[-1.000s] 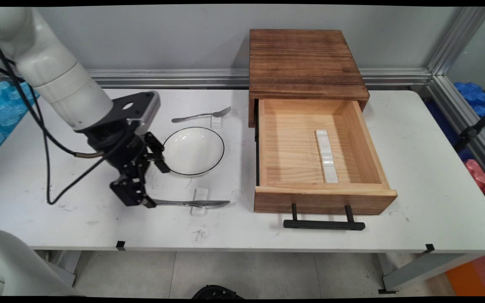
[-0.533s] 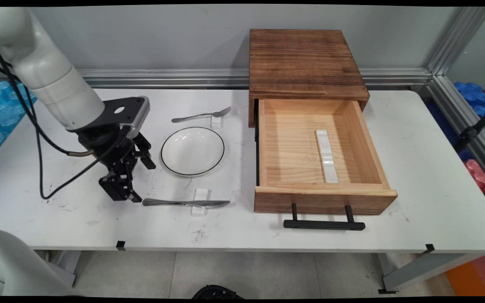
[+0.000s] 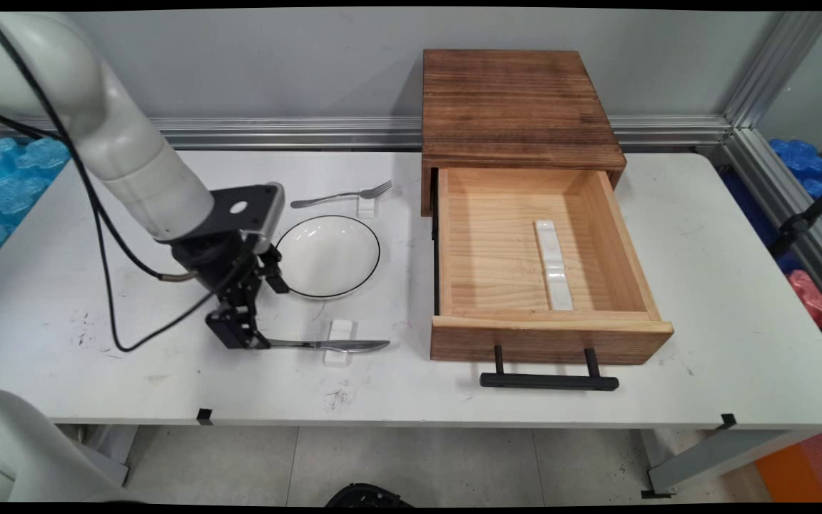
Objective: Pick up the knife from the right of the white plate
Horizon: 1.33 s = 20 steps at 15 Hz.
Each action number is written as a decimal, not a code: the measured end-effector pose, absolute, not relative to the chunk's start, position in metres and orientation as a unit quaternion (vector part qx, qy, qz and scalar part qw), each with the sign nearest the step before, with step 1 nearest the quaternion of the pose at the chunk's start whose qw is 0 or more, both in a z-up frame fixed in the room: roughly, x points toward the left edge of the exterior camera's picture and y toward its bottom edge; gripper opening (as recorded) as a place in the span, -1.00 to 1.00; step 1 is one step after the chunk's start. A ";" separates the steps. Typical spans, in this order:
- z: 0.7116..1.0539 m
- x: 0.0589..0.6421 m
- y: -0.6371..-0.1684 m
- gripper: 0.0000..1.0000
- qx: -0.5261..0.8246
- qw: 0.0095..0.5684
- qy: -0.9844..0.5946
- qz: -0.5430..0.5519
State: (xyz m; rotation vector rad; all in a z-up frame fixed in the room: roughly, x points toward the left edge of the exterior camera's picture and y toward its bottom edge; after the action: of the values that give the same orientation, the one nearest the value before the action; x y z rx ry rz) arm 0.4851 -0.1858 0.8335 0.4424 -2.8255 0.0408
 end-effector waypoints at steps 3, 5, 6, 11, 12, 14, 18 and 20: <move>0.823 0.472 -0.186 1.00 0.156 0.144 -0.977 0.019; 0.818 0.464 -0.185 1.00 0.158 0.145 -0.976 0.021; 0.816 0.461 -0.184 1.00 0.159 0.146 -0.976 0.022; 0.808 0.451 -0.180 1.00 0.154 0.144 -0.977 0.025; 0.806 0.449 -0.179 1.00 0.152 0.143 -0.978 0.026; 0.804 0.446 -0.178 1.00 0.147 0.142 -0.978 0.028; 0.799 0.442 -0.177 1.00 0.138 0.142 -0.980 0.031; 0.796 0.441 -0.177 1.00 0.133 0.142 -0.980 0.032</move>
State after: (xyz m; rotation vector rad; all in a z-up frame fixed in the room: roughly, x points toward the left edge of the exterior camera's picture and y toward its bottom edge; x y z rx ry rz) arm 0.4405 -0.1772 0.7963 0.3840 -2.8294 0.0937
